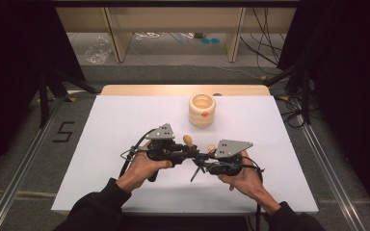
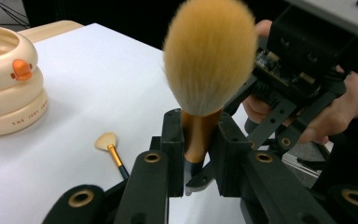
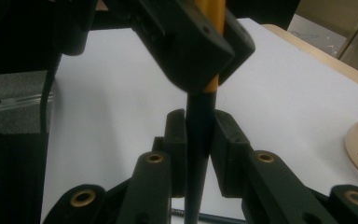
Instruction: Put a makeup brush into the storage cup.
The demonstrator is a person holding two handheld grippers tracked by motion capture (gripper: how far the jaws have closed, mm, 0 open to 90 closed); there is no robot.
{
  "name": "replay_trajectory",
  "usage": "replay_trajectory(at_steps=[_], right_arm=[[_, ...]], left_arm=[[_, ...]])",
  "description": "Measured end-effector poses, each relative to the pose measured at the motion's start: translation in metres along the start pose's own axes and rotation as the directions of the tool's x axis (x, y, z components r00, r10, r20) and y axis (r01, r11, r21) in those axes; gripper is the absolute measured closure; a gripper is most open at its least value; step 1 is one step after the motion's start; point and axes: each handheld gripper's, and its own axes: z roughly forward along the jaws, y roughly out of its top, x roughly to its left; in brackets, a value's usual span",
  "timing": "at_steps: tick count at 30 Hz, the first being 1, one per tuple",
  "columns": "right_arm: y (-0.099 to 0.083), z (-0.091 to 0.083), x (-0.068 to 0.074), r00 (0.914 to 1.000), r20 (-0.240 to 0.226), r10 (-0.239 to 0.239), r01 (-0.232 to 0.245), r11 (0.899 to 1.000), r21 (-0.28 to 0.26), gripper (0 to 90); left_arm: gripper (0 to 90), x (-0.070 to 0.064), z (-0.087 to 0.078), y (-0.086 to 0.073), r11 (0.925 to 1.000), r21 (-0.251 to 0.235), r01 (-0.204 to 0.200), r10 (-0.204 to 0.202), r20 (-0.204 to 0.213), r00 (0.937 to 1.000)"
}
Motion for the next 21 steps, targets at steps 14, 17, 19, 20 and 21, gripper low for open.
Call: replay_trajectory(at_steps=[14, 17, 19, 20, 21], right_arm=[[0.0, -0.0003, 0.0, 0.9999, 0.009, 0.011, -0.011, 1.0, -0.01, 78.2], [-0.0003, -0.0004, -0.0004, 0.9998, 0.01, 0.016, -0.016, 1.0, -0.009, 78.3], [-0.0003, -0.0007, -0.0008, 0.9998, 0.0, 0.02, -0.02, 1.0, -0.006, 78.3], [-0.0003, -0.0007, -0.0011, 0.9997, -0.001, 0.024, -0.024, 1.0, -0.008, 78.3], [-0.0006, 0.0001, -0.001, 0.9996, 0.002, 0.029, -0.029, 0.999, -0.021, 78.3]], left_arm=[[76.2, 0.0011, 0.0013, 0.0015, 1.0, -0.001, 0.0, 0.0, 0.0, 1.0], [75.6, 0.0005, 0.0017, 0.0017, 1.0, -0.004, 0.004, -0.004, 0.001, 1.0], [70.8, 0.0009, 0.0012, 0.003, 0.9997, -0.018, 0.015, -0.015, 0.008, 0.9999], [66.8, 0.0011, 0.0003, 0.0037, 0.9997, -0.017, 0.018, -0.018, 0.006, 0.9998], [61.8, 0.0018, -0.0009, 0.0044, 0.9993, -0.027, 0.024, -0.024, -0.004, 0.9997]])
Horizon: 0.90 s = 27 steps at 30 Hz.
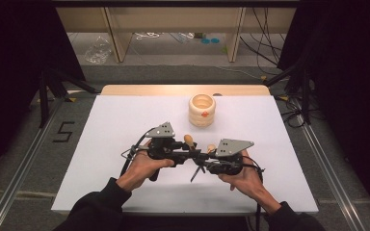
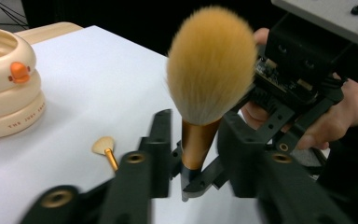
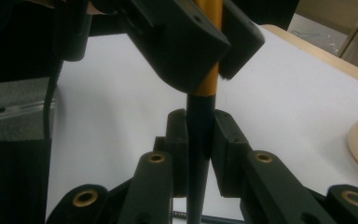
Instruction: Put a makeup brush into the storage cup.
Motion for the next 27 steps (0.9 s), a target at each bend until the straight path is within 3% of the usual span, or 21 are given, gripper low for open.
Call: replay_trajectory(at_steps=[3, 7, 14, 18, 22, 27], right_arm=[[0.0, -0.002, -0.002, 0.9998, 0.008, 0.018, -0.017, 1.0, -0.009, 78.3], [-0.001, -0.007, -0.007, 0.9985, 0.02, 0.051, -0.051, 0.998, -0.024, 78.3], [-0.001, -0.012, -0.015, 0.9958, 0.041, 0.082, -0.08, 0.996, -0.041, 78.3], [-0.001, -0.012, -0.02, 0.9918, 0.037, 0.123, -0.119, 0.99, -0.078, 78.4], [0.001, -0.014, -0.024, 0.9891, 0.071, 0.129, -0.123, 0.988, -0.089, 78.4], [0.003, -0.015, -0.03, 0.988, 0.082, 0.131, -0.121, 0.987, -0.109, 78.4]], left_arm=[[40.6, 0.001, -0.003, 0.002, 0.9995, -0.014, 0.028, -0.028, -0.033, 0.9991], [31.3, 0.001, -0.014, 0.002, 0.9998, -0.008, 0.02, -0.021, -0.045, 0.9988], [28.1, 0.001, -0.036, -0.011, 0.9999, -0.001, 0.016, -0.016, -0.057, 0.9982], [26.4, 0.002, -0.049, -0.025, 0.9989, -0.001, 0.047, -0.047, -0.087, 0.9951], [25.2, 0.004, -0.06, -0.039, 0.9982, -0.01, 0.059, -0.06, -0.109, 0.9922], [24.3, 0.006, -0.067, -0.054, 0.9982, -0.011, 0.06, -0.061, -0.129, 0.9898]])
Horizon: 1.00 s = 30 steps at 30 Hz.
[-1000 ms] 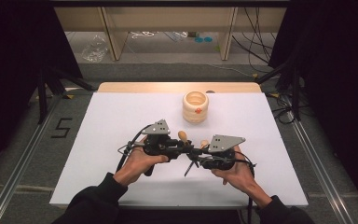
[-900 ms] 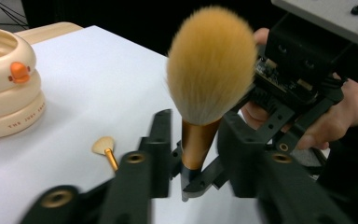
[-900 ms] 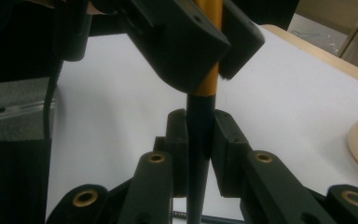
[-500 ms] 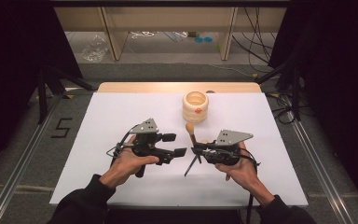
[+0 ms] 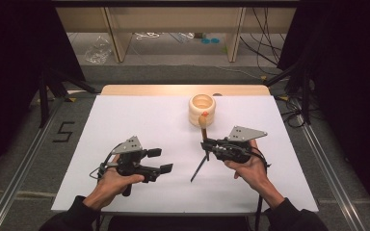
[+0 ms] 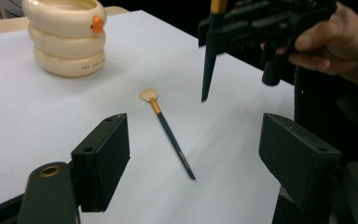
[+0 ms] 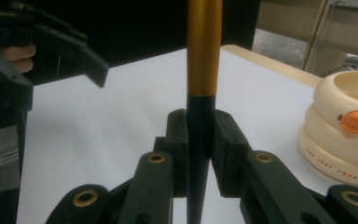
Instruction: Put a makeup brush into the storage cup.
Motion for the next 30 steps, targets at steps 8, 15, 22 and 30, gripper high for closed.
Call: replay_trajectory(at_steps=[8, 15, 22, 30], right_arm=[[0.007, 0.001, -0.009, 0.9997, 0.017, 0.019, -0.019, 0.999, -0.028, 78.4], [0.017, 0.006, -0.019, 0.9988, 0.027, 0.042, -0.04, 0.997, -0.059, 78.4], [0.022, 0.013, -0.028, 0.9978, 0.05, 0.044, -0.042, 0.998, -0.044, 78.3], [0.032, 0.019, -0.035, 0.997, 0.063, 0.045, -0.044, 0.999, -0.018, 78.3]], left_arm=[[22.3, 0.002, -0.01, -0.023, 0.9999, 0.014, -0.004, 0.005, -0.051, 0.9987], [22.0, 0.009, -0.021, -0.035, 1.0, 0.004, 0.005, -0.004, -0.121, 0.9927], [20.1, 0.01, -0.026, -0.044, 0.9997, 0.016, 0.016, -0.014, -0.137, 0.9905], [19.8, 0.013, -0.031, -0.048, 0.9994, 0.019, 0.029, -0.026, -0.157, 0.9873]])
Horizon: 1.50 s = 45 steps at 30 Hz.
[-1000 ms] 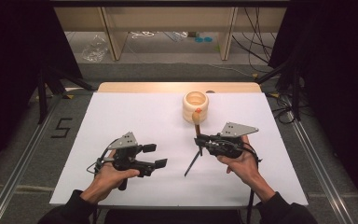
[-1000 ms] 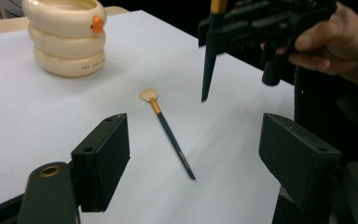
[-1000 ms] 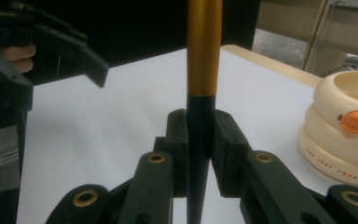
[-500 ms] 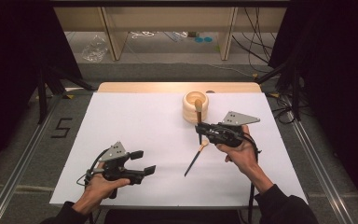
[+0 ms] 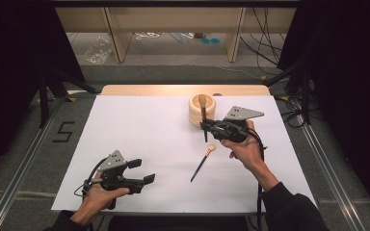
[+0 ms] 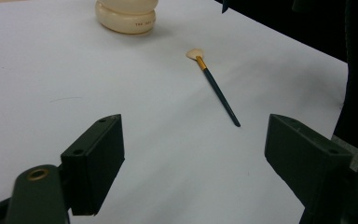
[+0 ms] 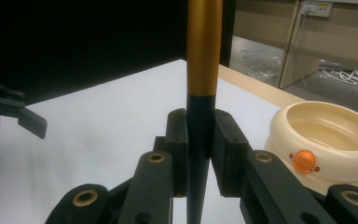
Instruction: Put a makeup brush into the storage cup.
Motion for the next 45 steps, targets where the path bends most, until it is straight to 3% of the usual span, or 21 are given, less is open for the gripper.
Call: replay_trajectory(at_steps=[12, 27, 44, 45], right_arm=[[0.019, 0.013, -0.015, 0.9996, 0.029, 0.006, -0.006, 1.0, 0.021, 78.3], [0.044, 0.023, -0.043, 0.9966, 0.073, 0.037, -0.036, 0.999, -0.017, 78.3], [0.051, 0.04, -0.066, 0.9902, 0.125, 0.062, -0.057, 0.997, -0.046, 78.3], [0.051, 0.041, -0.068, 0.99, 0.128, 0.06, -0.054, 0.997, -0.047, 78.3]], left_arm=[[20.1, 0.0, 0.001, -0.004, 0.9998, 0.015, -0.008, 0.008, 0.002, 1.0], [20.1, 0.0, 0.003, -0.004, 0.9998, 0.021, -0.004, 0.004, 0.013, 0.9999], [18.9, -0.001, 0.004, -0.004, 0.9997, 0.025, -0.003, 0.003, 0.017, 0.9999], [18.7, 0.0, 0.004, -0.003, 0.9995, 0.026, -0.019, 0.019, 0.021, 0.9996]])
